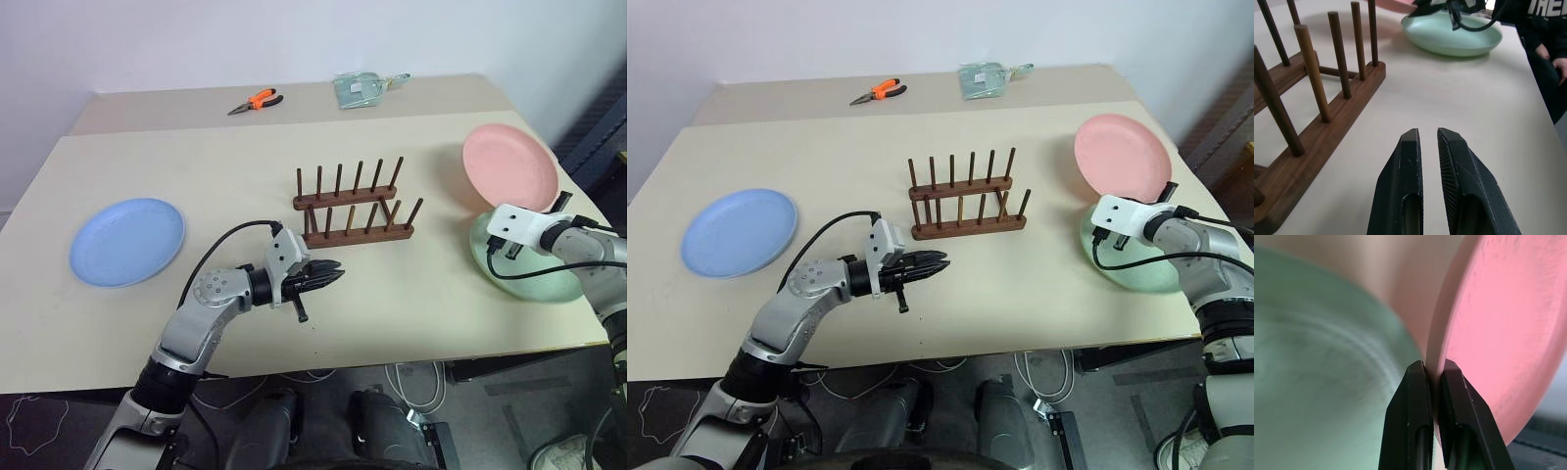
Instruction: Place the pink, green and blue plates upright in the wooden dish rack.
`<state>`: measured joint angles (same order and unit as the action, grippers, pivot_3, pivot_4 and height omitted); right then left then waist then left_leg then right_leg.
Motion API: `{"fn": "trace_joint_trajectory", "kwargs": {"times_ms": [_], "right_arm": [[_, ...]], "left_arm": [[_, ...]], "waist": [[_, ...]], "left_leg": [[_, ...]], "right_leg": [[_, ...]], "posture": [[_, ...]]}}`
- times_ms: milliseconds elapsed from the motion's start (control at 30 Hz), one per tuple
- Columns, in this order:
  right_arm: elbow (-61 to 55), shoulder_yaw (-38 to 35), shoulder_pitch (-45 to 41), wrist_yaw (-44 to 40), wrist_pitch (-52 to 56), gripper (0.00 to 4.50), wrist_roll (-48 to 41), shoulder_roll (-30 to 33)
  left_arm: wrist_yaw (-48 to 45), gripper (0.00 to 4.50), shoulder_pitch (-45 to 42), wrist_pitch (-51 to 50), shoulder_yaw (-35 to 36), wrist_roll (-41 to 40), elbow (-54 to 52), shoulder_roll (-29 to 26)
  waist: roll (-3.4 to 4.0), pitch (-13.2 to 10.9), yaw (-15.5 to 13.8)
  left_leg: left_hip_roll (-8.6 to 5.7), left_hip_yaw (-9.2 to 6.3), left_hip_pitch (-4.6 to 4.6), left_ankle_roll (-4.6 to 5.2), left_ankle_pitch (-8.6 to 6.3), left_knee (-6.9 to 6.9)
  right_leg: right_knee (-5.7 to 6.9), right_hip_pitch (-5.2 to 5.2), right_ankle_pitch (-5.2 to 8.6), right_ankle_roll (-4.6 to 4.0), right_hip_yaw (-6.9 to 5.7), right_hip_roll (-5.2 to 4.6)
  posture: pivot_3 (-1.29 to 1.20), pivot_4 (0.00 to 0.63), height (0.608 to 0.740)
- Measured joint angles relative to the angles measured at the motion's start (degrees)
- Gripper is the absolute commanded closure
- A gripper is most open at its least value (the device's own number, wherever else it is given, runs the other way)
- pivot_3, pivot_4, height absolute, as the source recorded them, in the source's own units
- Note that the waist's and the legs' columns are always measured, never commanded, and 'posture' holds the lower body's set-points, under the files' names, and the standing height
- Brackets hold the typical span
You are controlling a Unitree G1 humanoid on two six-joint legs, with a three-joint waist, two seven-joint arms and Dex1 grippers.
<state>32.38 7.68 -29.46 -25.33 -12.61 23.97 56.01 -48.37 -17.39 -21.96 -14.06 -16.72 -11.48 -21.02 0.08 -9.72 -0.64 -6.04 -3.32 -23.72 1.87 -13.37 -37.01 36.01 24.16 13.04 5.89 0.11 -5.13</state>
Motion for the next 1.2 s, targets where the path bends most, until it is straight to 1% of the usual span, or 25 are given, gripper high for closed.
{"fn": "trace_joint_trajectory", "kwargs": {"times_ms": [100,167,200,233,267,367,467,533,600,667,867,1200], "right_arm": [[-7.75,-2.80,1.79,-0.42,-0.41,4.48,-1.59,1.20],[-15.03,-6.86,2.55,-3.16,1.81,4.48,-8.46,-0.04],[-20.37,-9.85,2.87,-5.51,5.07,4.48,-14.83,-2.09],[-26.91,-12.76,3.30,-7.97,9.59,4.48,-23.06,-4.86],[-32.14,-14.10,3.47,-9.78,13.07,4.48,-29.10,-6.53],[-46.19,-17.96,6.32,-15.17,27.49,4.48,-49.44,-8.55],[-51.75,-19.28,7.50,-17.37,36.81,4.48,-61.49,-9.50],[-52.31,-19.94,7.46,-18.17,41.43,4.48,-66.70,-9.64],[-52.16,-19.98,7.15,-18.95,44.24,4.48,-69.31,-9.67],[-51.27,-19.97,6.44,-19.52,45.45,4.48,-70.04,-9.72],[-46.19,-19.81,4.27,-21.25,45.98,4.48,-69.09,-10.14],[-38.97,-19.85,4.59,-24.44,45.93,4.48,-67.07,-11.94]], "left_arm": [[0.33,3.97,0.37,0.18,0.28,0.02,0.07,-0.32],[0.89,3.97,0.57,0.41,1.07,0.02,0.21,-0.53],[1.15,3.97,0.59,0.67,1.70,0.01,0.28,-0.74],[1.27,3.97,0.56,1.13,2.22,0.01,0.57,-1.07],[1.33,3.97,0.52,1.25,2.65,0.01,0.82,-1.21],[1.24,3.97,0.46,1.76,3.33,0.03,1.94,-1.72],[1.23,3.97,0.46,2.34,3.83,0.19,2.56,-2.17],[1.16,3.97,0.46,2.52,3.83,0.19,2.56,-2.13],[1.14,3.97,0.46,2.56,3.83,0.19,2.55,-2.13],[1.14,3.97,0.47,2.57,3.83,0.20,2.55,-2.13],[1.25,3.97,0.90,2.57,3.83,0.20,2.38,-2.19],[1.20,3.97,1.26,2.54,3.82,0.20,1.74,-2.27]], "waist": [[0.04,-0.02,0.04],[0.04,-0.02,0.19],[0.03,-0.03,0.28],[0.02,-0.03,0.32],[0.03,-0.03,0.23],[-0.01,-0.04,-0.58],[-0.02,-0.04,-0.86],[-0.02,-0.04,-1.05],[-0.01,-0.04,-1.34],[-0.01,-0.04,-1.42],[-0.01,-0.04,-1.54],[-0.01,-0.03,-1.53]], "left_leg": [[0.01,0.01,-0.05,0.00,0.00,0.00],[0.04,0.01,-0.05,0.00,0.00,0.00],[0.08,-0.01,-0.05,0.00,0.00,0.00],[0.12,-0.03,-0.05,0.01,-0.01,0.01],[0.12,-0.04,-0.05,0.02,-0.01,0.01],[0.09,-0.14,-0.16,0.07,-0.04,-0.07],[0.03,-0.11,-0.21,0.15,-0.09,-0.12],[0.03,-0.11,-0.23,0.16,-0.10,-0.11],[0.03,-0.10,-0.29,0.16,-0.10,-0.09],[0.04,-0.09,-0.39,0.16,-0.10,-0.09],[0.04,-0.08,-0.44,0.15,-0.10,-0.10],[0.04,-0.08,-0.48,0.15,-0.10,-0.10]], "right_leg": [[0.02,0.08,-0.03,0.05,0.02,0.01],[0.02,0.08,-0.04,0.07,0.04,0.05],[0.02,0.08,-0.04,0.07,0.04,0.08],[0.02,0.07,-0.05,0.07,0.04,0.10],[0.03,0.07,-0.05,0.07,0.04,0.10],[-0.08,0.03,-0.04,0.07,0.00,0.06],[-0.20,0.02,-0.02,0.00,0.02,-0.01],[-0.24,0.03,0.03,-0.09,0.02,-0.02],[-0.25,0.10,0.04,-0.10,0.02,-0.02],[-0.23,0.22,0.00,-0.03,0.02,-0.02],[-0.24,0.27,-0.04,0.03,0.02,-0.02],[-0.23,0.30,-0.05,0.03,0.02,-0.02]], "posture": [[0.00,0.150,0.740],[0.00,0.150,0.740],[0.00,0.150,0.740],[0.00,0.150,0.740],[0.00,0.150,0.740],[0.00,0.150,0.740],[0.00,0.150,0.740],[0.00,0.150,0.740],[0.00,0.150,0.740],[0.00,0.150,0.740],[0.00,0.150,0.740],[0.00,0.150,0.740]]}}
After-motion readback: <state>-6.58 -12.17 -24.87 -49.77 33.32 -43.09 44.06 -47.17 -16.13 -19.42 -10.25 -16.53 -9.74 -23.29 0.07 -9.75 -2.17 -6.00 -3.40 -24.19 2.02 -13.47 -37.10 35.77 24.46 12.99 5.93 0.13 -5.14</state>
